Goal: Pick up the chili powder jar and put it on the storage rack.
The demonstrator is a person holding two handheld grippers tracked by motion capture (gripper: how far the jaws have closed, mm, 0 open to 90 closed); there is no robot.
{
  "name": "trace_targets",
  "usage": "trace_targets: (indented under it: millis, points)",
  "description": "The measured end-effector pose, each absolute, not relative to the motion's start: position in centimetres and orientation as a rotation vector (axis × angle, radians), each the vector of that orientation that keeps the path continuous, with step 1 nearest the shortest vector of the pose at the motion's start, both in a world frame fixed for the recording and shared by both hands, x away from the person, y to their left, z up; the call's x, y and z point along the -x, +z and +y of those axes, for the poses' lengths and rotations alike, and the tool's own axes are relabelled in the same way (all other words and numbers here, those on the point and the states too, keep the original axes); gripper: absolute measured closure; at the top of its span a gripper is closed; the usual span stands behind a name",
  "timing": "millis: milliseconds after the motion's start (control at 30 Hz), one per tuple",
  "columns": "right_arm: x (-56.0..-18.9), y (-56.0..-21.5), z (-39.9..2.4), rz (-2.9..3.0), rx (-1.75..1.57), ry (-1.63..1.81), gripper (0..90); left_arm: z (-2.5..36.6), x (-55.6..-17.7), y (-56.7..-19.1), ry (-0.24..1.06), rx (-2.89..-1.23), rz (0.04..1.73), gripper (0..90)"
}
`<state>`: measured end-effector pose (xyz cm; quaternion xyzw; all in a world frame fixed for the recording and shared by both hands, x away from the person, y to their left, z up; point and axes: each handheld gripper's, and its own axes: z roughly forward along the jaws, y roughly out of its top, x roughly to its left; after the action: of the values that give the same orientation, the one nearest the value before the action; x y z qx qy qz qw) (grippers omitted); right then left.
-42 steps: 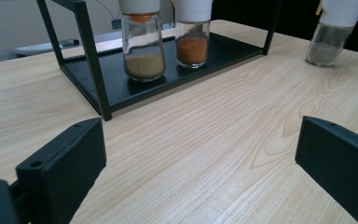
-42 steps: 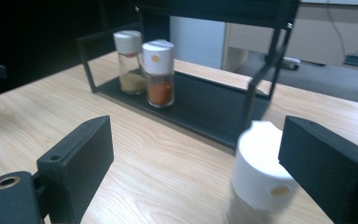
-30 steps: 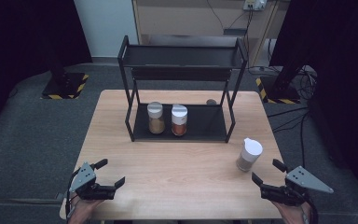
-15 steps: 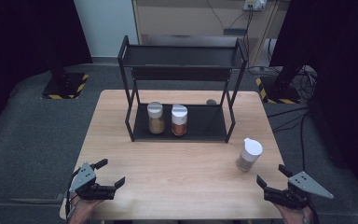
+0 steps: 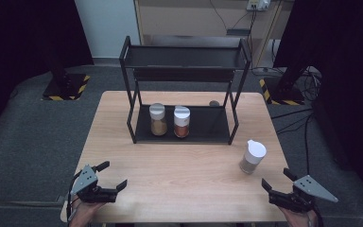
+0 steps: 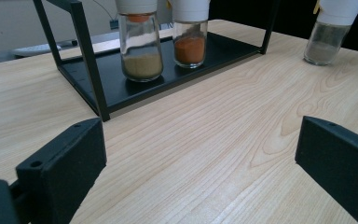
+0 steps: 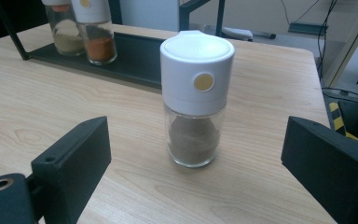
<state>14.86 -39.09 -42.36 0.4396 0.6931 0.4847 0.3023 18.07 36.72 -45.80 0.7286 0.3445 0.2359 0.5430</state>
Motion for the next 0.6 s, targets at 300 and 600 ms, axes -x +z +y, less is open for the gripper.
trace_targets:
  millis: [300, 600]
  points:
    - [-15.22, -42.68, -39.19, 1.867, -1.145, 1.294, 8.7, 36.69, -18.09, -45.79, 0.559, -1.732, 0.815, 1.1]
    - [-15.22, -42.68, -39.31, 1.867, -1.156, 1.301, 8.6, 36.66, -18.09, -45.79, 0.559, -1.733, 0.812, 1.1]
